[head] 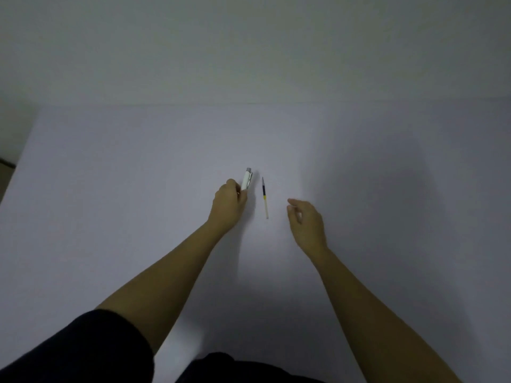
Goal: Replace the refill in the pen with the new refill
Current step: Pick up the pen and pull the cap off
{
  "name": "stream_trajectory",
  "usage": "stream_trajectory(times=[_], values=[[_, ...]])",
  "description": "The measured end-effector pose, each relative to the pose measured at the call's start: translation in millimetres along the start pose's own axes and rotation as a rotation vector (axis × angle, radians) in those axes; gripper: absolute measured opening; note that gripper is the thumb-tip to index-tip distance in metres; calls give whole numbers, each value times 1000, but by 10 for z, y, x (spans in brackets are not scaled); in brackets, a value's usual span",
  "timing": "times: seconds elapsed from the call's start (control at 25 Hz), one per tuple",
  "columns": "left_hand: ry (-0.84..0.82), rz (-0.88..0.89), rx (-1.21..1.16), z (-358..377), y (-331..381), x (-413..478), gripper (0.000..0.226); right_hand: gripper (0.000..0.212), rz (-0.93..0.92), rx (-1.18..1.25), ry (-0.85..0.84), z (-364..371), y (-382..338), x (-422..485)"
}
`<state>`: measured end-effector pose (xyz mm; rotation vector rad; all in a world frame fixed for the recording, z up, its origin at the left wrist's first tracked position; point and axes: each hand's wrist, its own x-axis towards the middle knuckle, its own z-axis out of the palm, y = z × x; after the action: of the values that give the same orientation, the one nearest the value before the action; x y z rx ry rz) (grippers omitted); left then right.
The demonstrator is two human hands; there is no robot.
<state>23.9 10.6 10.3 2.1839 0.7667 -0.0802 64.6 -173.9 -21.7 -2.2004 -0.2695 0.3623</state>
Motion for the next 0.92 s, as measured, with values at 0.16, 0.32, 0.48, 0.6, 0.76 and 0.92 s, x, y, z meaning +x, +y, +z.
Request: stream_trajectory(times=[0.16, 0.32, 0.48, 0.6, 0.76, 0.92], values=[[40, 126, -53, -89, -72, -309, 5, 24, 40, 227, -19, -65, -449, 86], [-1, 296, -107, -44, -42, -526, 11, 26, 60, 388, -85, -69, -694, 56], [52, 328, -97, -14, 11, -592, 21, 19, 76, 517, -8, -124, -750, -18], [93, 384, 18, 3, 36, -621, 24, 20, 83, 531, 4, -156, -765, -45], [223, 428, 117, -20, 45, -665, 25, 17, 123, 590, -3, -184, -751, -82], [247, 392, 136, -4, 51, -698, 29, 18, 137, 618, -20, -183, -705, -97]])
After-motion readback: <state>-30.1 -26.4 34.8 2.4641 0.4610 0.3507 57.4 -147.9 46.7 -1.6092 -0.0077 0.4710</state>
